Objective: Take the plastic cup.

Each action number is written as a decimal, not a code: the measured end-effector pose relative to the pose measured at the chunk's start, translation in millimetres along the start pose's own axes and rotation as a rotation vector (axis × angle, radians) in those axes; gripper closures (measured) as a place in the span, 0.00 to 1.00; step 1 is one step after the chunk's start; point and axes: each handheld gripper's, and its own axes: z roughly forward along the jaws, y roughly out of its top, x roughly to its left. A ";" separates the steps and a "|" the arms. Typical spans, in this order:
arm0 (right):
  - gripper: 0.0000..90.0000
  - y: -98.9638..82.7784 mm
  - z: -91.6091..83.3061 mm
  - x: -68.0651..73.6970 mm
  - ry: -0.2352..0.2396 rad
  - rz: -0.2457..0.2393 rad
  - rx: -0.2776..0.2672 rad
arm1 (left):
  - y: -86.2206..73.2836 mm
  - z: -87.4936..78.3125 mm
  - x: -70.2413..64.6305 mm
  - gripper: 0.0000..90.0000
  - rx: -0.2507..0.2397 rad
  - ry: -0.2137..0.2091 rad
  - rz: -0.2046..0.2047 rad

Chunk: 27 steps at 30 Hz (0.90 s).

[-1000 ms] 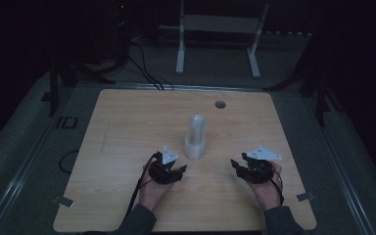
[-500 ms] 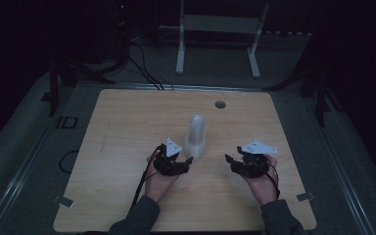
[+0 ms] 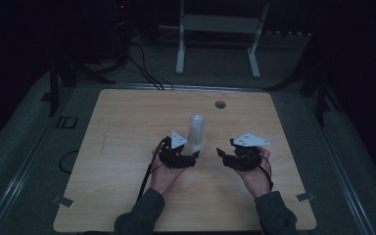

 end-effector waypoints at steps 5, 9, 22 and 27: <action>0.41 9.7 5.2 2.7 0.004 -0.011 -0.008 | 2.2 2.2 0.3 0.25 -0.019 0.004 0.006; 0.40 17.9 9.0 4.4 0.008 -0.012 -0.013 | 5.0 4.0 -0.9 0.23 -0.035 0.007 0.014; 0.38 38.4 23.5 9.5 0.027 -0.007 -0.036 | 8.0 9.9 -1.4 0.22 -0.030 0.024 0.025; 0.38 41.7 27.3 9.5 0.043 0.008 -0.045 | 8.1 10.0 -2.2 0.22 -0.045 0.022 0.028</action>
